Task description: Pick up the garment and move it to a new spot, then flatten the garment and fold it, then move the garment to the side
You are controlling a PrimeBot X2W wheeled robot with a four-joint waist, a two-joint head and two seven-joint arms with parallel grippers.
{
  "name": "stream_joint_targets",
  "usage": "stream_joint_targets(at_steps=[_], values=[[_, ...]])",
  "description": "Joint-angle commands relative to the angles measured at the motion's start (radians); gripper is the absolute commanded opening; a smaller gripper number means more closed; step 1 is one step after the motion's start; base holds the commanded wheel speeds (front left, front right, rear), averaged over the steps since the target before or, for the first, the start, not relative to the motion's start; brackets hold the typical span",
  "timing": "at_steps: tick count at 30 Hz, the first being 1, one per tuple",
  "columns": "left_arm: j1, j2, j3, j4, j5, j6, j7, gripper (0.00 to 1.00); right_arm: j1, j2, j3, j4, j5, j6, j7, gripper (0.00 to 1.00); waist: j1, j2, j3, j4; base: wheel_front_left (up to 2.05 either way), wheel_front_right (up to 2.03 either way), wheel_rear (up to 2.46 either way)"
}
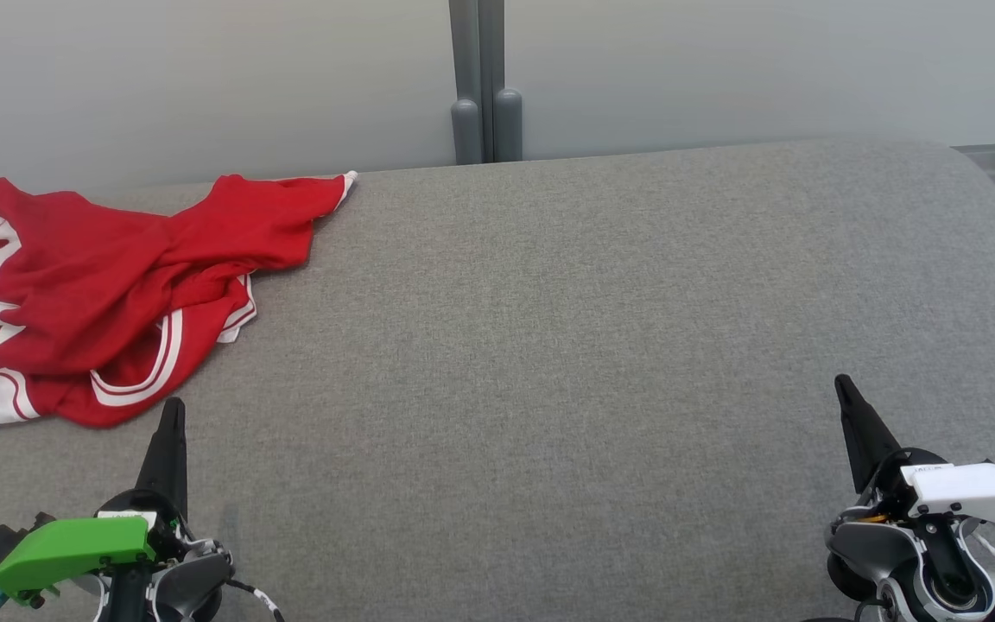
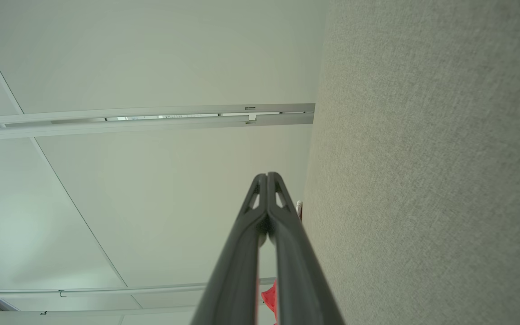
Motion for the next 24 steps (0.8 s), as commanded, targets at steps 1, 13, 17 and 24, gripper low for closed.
stream_joint_targets(at_steps=[1,13,17,24], values=[[-0.015,0.008,0.001,-0.002,-0.002,-0.004,0.004,0.00,-0.009,-0.002,-0.001,-0.005,0.007,0.000,0.000,0.00,0.0000,-0.0001,0.000,0.000,0.00,0.00,0.00],[0.010,-0.004,-0.003,0.015,0.000,0.000,-0.002,1.00,0.011,0.004,0.001,0.014,0.000,0.000,-0.002,1.00,0.0001,-0.0001,0.000,0.000,0.00,0.00,0.00],[0.017,-0.003,-0.019,0.007,0.007,0.000,-0.018,1.00,0.022,0.003,0.010,0.003,-0.012,0.000,-0.023,1.00,0.0001,-0.0001,0.000,0.000,0.00,0.00,0.00],[0.020,0.013,-0.063,0.006,0.077,0.002,-0.056,1.00,0.031,-0.004,0.017,-0.019,-0.147,0.000,-0.058,1.00,0.0001,-0.0001,0.001,0.000,0.00,0.00,0.00]])
